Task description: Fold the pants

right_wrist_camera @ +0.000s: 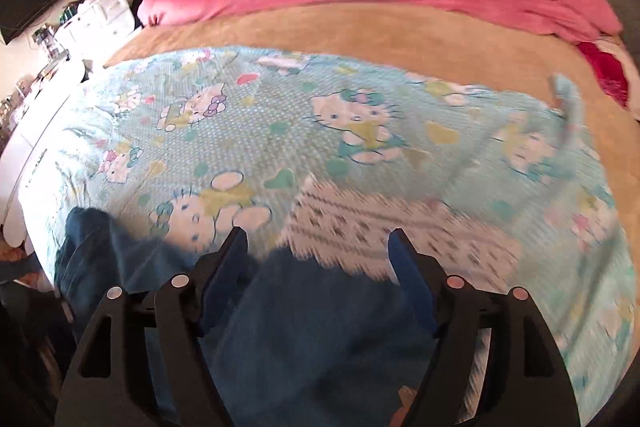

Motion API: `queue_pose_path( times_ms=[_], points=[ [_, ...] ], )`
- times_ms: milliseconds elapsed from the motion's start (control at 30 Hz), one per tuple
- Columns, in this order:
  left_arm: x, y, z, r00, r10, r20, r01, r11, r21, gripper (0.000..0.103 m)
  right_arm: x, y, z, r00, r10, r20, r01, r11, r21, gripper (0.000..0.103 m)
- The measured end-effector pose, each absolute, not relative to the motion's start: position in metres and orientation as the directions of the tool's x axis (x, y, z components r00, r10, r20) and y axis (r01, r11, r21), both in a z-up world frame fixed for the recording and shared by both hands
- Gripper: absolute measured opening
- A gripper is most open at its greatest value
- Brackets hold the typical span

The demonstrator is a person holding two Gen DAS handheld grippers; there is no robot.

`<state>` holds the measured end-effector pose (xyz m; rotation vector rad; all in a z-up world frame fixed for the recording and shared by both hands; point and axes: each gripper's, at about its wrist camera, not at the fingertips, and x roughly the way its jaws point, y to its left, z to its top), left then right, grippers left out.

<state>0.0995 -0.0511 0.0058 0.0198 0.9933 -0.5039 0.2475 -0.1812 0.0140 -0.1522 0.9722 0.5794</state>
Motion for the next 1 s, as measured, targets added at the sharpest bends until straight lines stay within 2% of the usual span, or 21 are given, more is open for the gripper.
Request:
queue_pose_path(
  times_ms=[200, 300, 333, 367, 433, 467, 767, 833, 933, 1000],
  points=[
    [0.111, -0.075, -0.025, 0.384, -0.426, -0.819, 0.407, 0.874, -0.264, 0.065, 0.282, -0.132, -0.021, 0.354, 0.344, -0.870, -0.561, 0.822, 0.097, 0.072],
    [0.109, -0.084, -0.032, 0.396, -0.399, -0.827, 0.420, 0.880, -0.223, 0.065, 0.289, -0.122, -0.040, 0.350, 0.309, -0.884, -0.557, 0.827, 0.068, 0.071],
    [0.109, -0.086, -0.032, 0.400, -0.392, -0.828, 0.425, 0.880, -0.211, 0.065, 0.290, -0.123, -0.044, 0.366, 0.300, -0.881, -0.553, 0.831, 0.053, 0.055],
    [0.108, -0.088, -0.032, 0.403, -0.386, -0.830, 0.431, 0.880, -0.200, 0.060, 0.290, -0.124, -0.046, 0.384, 0.288, -0.877, -0.550, 0.835, 0.033, 0.032],
    [0.108, -0.089, -0.032, 0.406, -0.379, -0.832, 0.432, 0.881, -0.190, 0.056, 0.292, -0.134, -0.044, 0.402, 0.307, -0.863, -0.541, 0.840, 0.047, 0.014],
    [0.108, -0.090, -0.033, 0.406, -0.381, -0.831, 0.432, 0.881, -0.193, 0.055, 0.294, -0.146, -0.041, 0.396, 0.343, -0.852, -0.515, 0.851, 0.103, 0.009],
    [0.113, -0.081, -0.031, 0.411, -0.399, -0.819, 0.419, 0.881, -0.219, 0.054, 0.272, -0.239, 0.000, 0.531, 0.352, -0.771, -0.386, 0.910, 0.150, 0.009],
    [0.112, -0.080, -0.031, 0.420, -0.386, -0.821, 0.417, 0.886, -0.204, 0.048, 0.263, -0.259, 0.006, 0.550, 0.346, -0.761, -0.358, 0.920, 0.159, 0.009],
    [0.112, -0.076, -0.031, 0.432, -0.372, -0.822, 0.411, 0.892, -0.187, 0.032, 0.244, -0.295, 0.013, 0.574, 0.326, -0.751, -0.311, 0.935, 0.168, 0.009],
    [0.112, -0.074, -0.030, 0.431, -0.372, -0.822, 0.411, 0.892, -0.188, 0.015, 0.234, -0.314, 0.013, 0.579, 0.322, -0.749, -0.286, 0.941, 0.184, 0.009]
  ],
)
